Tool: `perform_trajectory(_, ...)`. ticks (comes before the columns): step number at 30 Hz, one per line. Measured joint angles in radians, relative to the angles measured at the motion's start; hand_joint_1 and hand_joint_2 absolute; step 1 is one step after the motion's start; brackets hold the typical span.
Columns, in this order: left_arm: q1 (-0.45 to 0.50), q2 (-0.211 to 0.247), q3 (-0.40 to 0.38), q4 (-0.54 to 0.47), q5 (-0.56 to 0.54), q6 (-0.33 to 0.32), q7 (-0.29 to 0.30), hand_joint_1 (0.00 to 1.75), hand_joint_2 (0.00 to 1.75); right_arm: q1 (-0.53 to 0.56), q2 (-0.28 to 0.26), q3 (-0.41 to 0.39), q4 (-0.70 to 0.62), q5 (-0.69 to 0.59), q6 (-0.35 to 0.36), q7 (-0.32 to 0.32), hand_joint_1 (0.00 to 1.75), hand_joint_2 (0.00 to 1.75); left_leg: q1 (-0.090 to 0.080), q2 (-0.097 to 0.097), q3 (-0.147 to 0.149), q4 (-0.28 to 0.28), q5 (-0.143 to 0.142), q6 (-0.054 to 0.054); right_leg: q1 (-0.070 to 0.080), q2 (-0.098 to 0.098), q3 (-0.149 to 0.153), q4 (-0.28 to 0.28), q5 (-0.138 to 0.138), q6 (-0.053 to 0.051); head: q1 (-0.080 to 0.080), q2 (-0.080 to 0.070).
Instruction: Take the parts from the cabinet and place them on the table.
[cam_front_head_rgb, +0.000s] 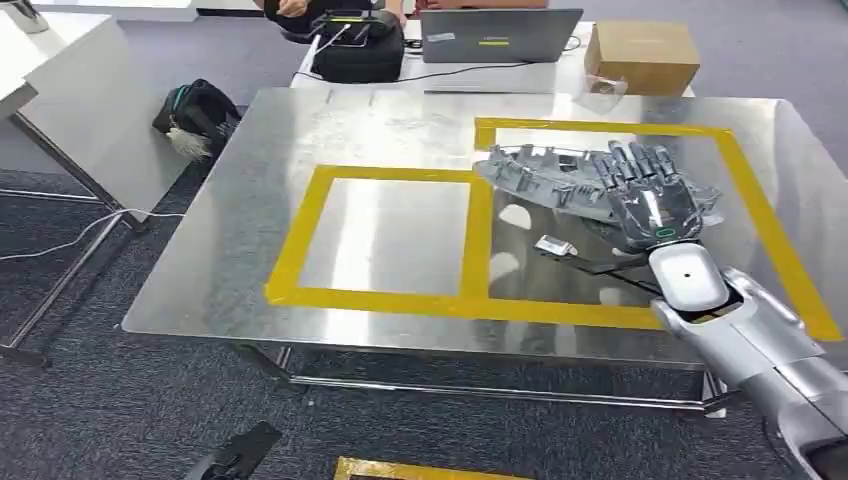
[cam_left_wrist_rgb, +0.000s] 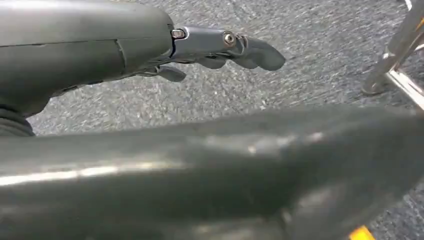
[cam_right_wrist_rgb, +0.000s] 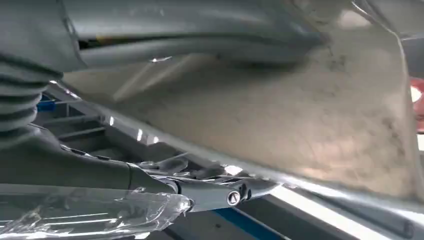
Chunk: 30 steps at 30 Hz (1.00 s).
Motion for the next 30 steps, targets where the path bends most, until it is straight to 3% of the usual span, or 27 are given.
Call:
perform_trajectory(1, -0.002, 0.0, 0.0, 0.0, -0.003, 0.004, 0.0, 0.0, 0.0, -0.004, 0.0, 0.0, 0.0, 0.0, 0.0, 0.0, 0.0, 0.0, 0.001, 0.0, 0.011, -0.019, -0.02, 0.004, 0.001, 0.0, -0.005, 0.001, -0.001, 0.004, -0.001, 0.0)
perform_trajectory(4, 0.0, 0.0, 0.0, 0.0, -0.008, 0.009, 0.002, 0.0, 0.0, -0.005, 0.001, 0.0, -0.002, -0.001, 0.0, -0.001, 0.0, 0.0, 0.005, 0.0, 0.011, -0.024, -0.03, 0.014, 0.0, 0.0, -0.001, -0.004, -0.009, 0.02, -0.002, 0.0)
perform_trajectory(5, -0.003, 0.0, 0.0, 0.0, -0.009, 0.011, 0.003, 0.0, 0.0, -0.005, 0.001, -0.001, -0.003, -0.001, 0.001, -0.001, 0.0, 0.0, 0.008, -0.001, 0.015, -0.027, -0.033, 0.02, 0.0, -0.002, -0.019, 0.024, -0.033, 0.022, 0.004, 0.0)
perform_trajectory(6, -0.004, 0.002, 0.0, 0.0, -0.009, 0.014, 0.006, 0.0, 0.0, -0.007, 0.001, -0.002, -0.003, -0.001, 0.001, 0.0, 0.0, 0.0, 0.008, -0.001, 0.017, -0.027, -0.034, 0.025, 0.0, -0.002, -0.042, 0.081, -0.065, 0.022, 0.006, 0.0)
perform_trajectory(8, -0.001, 0.002, 0.0, 0.0, -0.01, 0.014, 0.011, 0.0, 0.0, -0.001, 0.001, 0.002, -0.002, -0.001, 0.002, -0.001, 0.0, 0.0, 0.007, -0.002, 0.021, -0.026, -0.039, 0.031, 0.0, -0.001, -0.127, 0.256, -0.141, 0.023, 0.007, 0.0)
perform_trajectory(9, 0.001, 0.002, 0.0, 0.0, -0.01, 0.014, 0.012, 0.0, 0.0, 0.005, 0.001, 0.005, 0.0, -0.001, 0.002, -0.001, 0.0, 0.0, 0.007, -0.002, 0.024, -0.026, -0.041, 0.032, 0.001, -0.001, -0.161, 0.318, -0.154, 0.024, 0.007, 0.0)
perform_trajectory(10, 0.003, 0.001, 0.0, 0.0, -0.01, 0.014, 0.013, 0.0, 0.0, 0.011, 0.001, 0.005, 0.001, -0.001, 0.002, -0.002, 0.0, 0.0, 0.007, -0.003, 0.027, -0.025, -0.044, 0.032, 0.0, -0.001, -0.181, 0.332, -0.135, 0.025, 0.008, 0.0)
perform_trajectory(11, 0.004, 0.001, 0.0, 0.0, -0.01, 0.014, 0.014, 0.0, 0.0, 0.012, 0.001, 0.005, 0.001, -0.001, 0.002, -0.002, 0.0, 0.0, 0.007, -0.004, 0.032, -0.025, -0.046, 0.031, 0.0, -0.002, -0.173, 0.289, -0.082, 0.026, 0.008, 0.0)
perform_trajectory(13, 0.001, 0.001, 0.0, 0.0, -0.01, 0.014, 0.014, 0.0, 0.0, 0.007, 0.001, 0.003, 0.001, -0.001, 0.002, -0.002, 0.0, 0.0, 0.008, -0.004, 0.04, -0.024, -0.051, 0.025, -0.004, -0.003, -0.125, 0.128, 0.036, 0.029, 0.008, 0.0)
perform_trajectory(14, 0.001, 0.002, 0.0, 0.0, -0.01, 0.011, 0.016, 0.0, 0.0, 0.003, 0.001, 0.003, 0.001, -0.001, 0.003, -0.002, 0.0, 0.0, 0.007, -0.004, 0.041, -0.023, -0.054, 0.021, -0.007, -0.006, -0.107, 0.055, 0.072, 0.032, 0.008, 0.0)
perform_trajectory(16, 0.0, 0.003, 0.0, 0.0, -0.01, 0.008, 0.019, 0.0, 0.0, -0.001, 0.002, 0.005, 0.002, -0.001, 0.006, -0.003, 0.0, 0.0, 0.0, -0.005, 0.027, -0.014, -0.051, 0.013, -0.004, -0.002, -0.081, 0.021, 0.054, 0.026, 0.007, 0.0)
perform_trajectory(18, 0.001, 0.004, 0.0, 0.0, -0.01, 0.007, 0.02, 0.0, 0.0, 0.0, 0.002, 0.004, 0.002, -0.001, 0.006, -0.003, 0.0, 0.0, -0.004, -0.005, 0.018, -0.01, -0.04, 0.028, -0.006, 0.002, -0.092, 0.023, 0.06, 0.027, 0.006, 0.0)
perform_trajectory(20, -0.001, 0.002, -0.001, 0.0, -0.01, 0.007, 0.02, 0.0, 0.0, 0.0, 0.002, 0.004, 0.002, -0.001, 0.006, -0.003, 0.0, 0.0, -0.004, -0.005, 0.017, -0.015, -0.034, 0.034, -0.005, 0.002, -0.096, 0.023, 0.062, 0.023, 0.005, 0.0)
perform_trajectory(24, -0.003, 0.003, -0.001, 0.0, -0.01, 0.0, 0.02, 0.0, 0.0, 0.0, 0.003, 0.004, 0.002, -0.001, 0.007, -0.003, 0.0, 0.0, -0.004, -0.004, 0.017, -0.026, -0.031, 0.034, -0.005, 0.003, -0.1, 0.023, 0.065, 0.016, 0.005, 0.0)
perform_trajectory(30, -0.003, 0.003, -0.002, 0.0, -0.009, -0.006, 0.021, 0.0, 0.0, -0.001, 0.006, 0.004, 0.002, -0.001, 0.008, -0.003, 0.0, 0.0, -0.006, -0.004, 0.015, -0.024, -0.034, 0.031, -0.006, 0.002, -0.099, 0.023, 0.064, 0.017, 0.005, 0.0)
